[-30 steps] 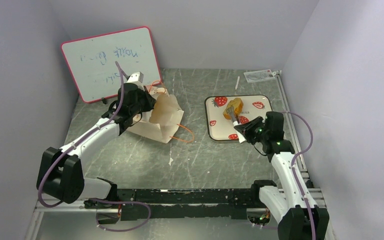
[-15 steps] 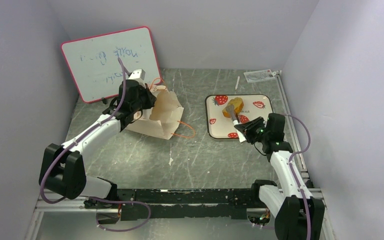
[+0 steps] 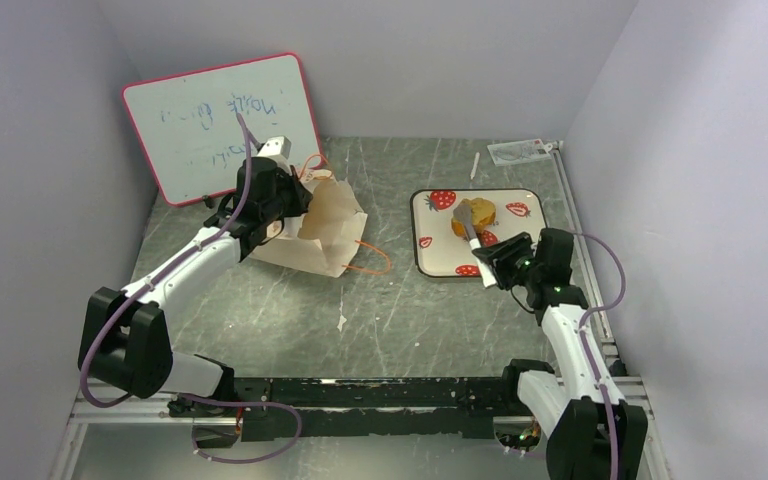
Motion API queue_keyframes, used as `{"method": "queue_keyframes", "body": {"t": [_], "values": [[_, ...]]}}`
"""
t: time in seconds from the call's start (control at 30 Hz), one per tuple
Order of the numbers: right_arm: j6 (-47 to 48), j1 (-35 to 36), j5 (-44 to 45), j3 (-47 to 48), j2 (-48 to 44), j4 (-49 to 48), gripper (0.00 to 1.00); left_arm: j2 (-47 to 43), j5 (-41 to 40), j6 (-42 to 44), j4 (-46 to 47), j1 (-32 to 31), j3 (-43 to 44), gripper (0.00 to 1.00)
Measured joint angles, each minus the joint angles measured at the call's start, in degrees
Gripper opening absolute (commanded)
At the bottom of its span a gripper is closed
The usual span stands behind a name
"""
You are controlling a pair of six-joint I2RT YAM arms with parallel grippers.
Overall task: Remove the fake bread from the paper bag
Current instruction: Place the fake bread in the container.
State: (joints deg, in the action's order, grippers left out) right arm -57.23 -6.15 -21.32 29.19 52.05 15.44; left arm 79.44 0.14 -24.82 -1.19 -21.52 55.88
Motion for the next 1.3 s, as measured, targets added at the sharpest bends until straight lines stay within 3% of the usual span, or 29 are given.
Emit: {"method": "queue_keyframes", "body": {"t": [0.47, 1.3], "values": [[-1.3, -0.3, 2.6, 0.4, -8.0, 10.2, 0.42, 0.1, 0.4, -0.1, 0.1, 0.0, 0.0, 0.07], [2.0, -0.4, 8.1, 7.2, -9.5, 23.5, 0.41, -1.6, 2.9, -1.6, 2.3, 0.0, -2.5, 0.07]]}}
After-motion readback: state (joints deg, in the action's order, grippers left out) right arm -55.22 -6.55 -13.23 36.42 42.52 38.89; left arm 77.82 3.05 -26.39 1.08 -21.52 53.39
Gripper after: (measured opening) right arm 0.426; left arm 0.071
